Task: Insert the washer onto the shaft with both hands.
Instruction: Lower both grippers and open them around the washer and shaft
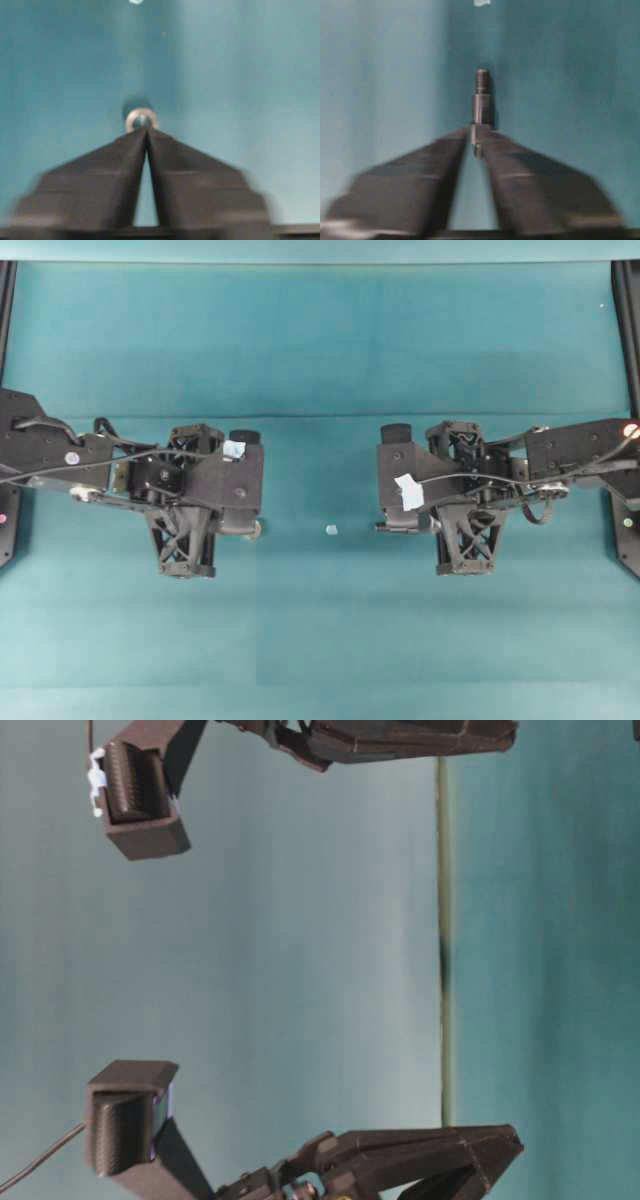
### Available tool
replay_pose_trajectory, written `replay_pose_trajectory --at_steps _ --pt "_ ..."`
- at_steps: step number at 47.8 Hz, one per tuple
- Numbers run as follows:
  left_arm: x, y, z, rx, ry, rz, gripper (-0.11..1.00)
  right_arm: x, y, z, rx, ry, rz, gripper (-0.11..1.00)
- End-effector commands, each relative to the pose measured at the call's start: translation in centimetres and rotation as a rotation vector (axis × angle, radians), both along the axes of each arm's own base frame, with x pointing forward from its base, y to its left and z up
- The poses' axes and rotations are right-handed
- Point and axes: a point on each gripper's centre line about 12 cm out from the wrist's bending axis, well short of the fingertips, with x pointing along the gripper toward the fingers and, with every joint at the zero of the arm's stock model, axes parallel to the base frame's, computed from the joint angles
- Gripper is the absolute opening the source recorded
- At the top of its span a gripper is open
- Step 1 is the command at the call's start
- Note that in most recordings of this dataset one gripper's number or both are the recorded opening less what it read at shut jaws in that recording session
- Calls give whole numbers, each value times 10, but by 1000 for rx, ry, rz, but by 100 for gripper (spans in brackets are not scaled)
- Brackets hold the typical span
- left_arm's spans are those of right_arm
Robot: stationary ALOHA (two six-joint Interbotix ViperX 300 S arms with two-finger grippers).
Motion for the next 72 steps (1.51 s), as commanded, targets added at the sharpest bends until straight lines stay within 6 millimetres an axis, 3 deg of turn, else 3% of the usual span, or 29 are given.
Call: replay_pose_trajectory --at_steps 1,6,9,14,18,39,53,72 --pt "6 5 7 -10 -28 27 48 1 -1 2 -1 -12 0 10" --pt "6 8 7 -21 -23 53 80 -1 -1 -2 -1 -11 0 36" --pt "6 9 6 -20 -22 54 93 -4 -1 -4 0 -6 -2 55" --pt "4 9 4 -19 -19 52 92 -6 -2 -7 0 0 -6 84" --pt "4 9 3 -19 -17 52 93 -6 -5 -7 -1 0 -15 96" --pt "9 2 -6 -18 -21 31 93 -9 -11 -26 -2 -2 -34 94" --pt "10 1 -38 -18 28 29 93 -14 -11 -44 -4 -21 -32 93" --pt "13 2 -54 -18 32 30 92 -10 -13 -64 -2 -6 -39 93"
